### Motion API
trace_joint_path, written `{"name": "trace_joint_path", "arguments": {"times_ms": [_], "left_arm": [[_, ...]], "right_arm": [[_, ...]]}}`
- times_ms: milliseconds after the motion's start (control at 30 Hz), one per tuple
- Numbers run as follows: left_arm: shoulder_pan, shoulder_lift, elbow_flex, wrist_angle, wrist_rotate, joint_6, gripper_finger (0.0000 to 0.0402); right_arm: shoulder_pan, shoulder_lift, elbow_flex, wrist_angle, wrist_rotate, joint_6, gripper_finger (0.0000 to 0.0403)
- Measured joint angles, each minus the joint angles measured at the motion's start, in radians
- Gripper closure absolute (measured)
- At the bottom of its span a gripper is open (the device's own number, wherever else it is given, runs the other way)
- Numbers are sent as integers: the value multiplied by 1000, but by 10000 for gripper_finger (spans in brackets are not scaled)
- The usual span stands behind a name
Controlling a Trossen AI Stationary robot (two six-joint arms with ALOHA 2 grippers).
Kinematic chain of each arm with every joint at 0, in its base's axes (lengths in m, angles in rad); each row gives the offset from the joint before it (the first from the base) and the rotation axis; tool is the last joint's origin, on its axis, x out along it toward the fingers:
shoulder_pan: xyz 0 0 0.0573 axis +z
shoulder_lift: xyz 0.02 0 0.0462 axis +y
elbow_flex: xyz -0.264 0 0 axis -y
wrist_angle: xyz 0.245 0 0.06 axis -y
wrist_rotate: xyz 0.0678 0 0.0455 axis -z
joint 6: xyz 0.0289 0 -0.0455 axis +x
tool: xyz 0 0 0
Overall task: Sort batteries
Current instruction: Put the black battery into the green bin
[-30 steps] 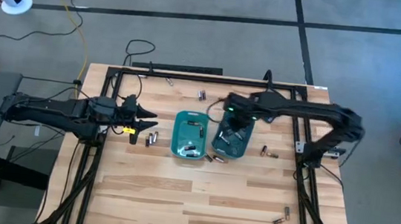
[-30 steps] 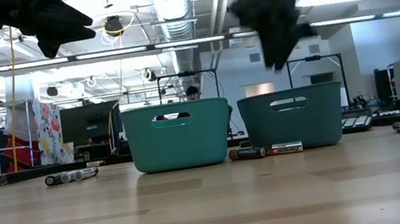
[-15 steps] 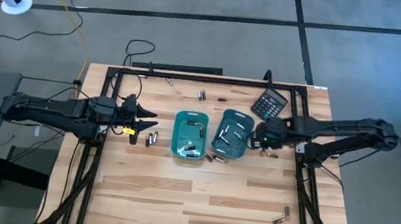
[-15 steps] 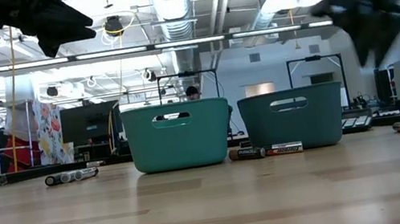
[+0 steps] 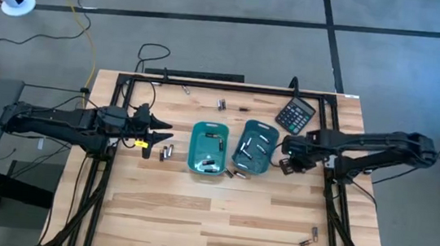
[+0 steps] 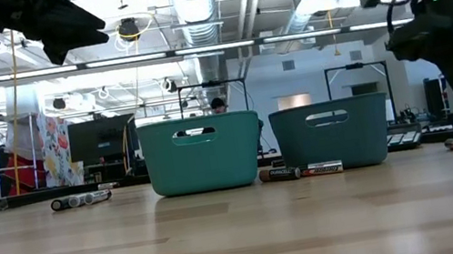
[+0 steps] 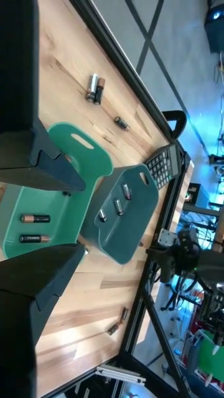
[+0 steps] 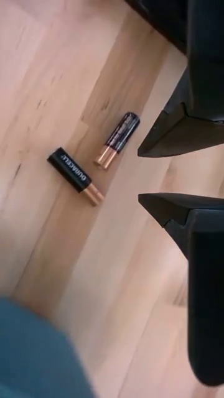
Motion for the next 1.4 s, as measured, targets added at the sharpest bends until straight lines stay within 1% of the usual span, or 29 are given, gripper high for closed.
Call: {"name": "trace_joint_path", "arguments": {"times_ms": [133, 367, 500, 767, 900, 1033, 1100, 1233, 1400], "left_arm": [[0, 0, 0, 0, 0, 0, 260], [0, 0, 0, 0, 0, -3, 260], [0, 0, 0, 0, 1, -5, 260], [0, 0, 0, 0, 1, -12, 260], [0, 0, 0, -1, 0, -12, 260], [0, 0, 0, -1, -22, -11, 260], [0, 0, 0, -2, -27, -11, 260], [0, 0, 0, -2, -29, -12, 260], [0, 0, 0, -2, -30, -12, 260]], "right_arm": [[-64, 44, 0, -28, -25, -124, 285], [-149, 159, 0, -33, -43, -394, 285], [-157, 235, 0, -43, -46, -512, 285], [-154, 358, 0, -26, -55, -653, 285], [-154, 422, 1, -2, -54, -689, 285], [-153, 479, 6, 18, -55, -709, 285], [-147, 500, 8, 20, -54, -712, 290], [-131, 515, 8, 24, -59, -712, 323], [-121, 499, 6, 22, -63, -709, 369]]}}
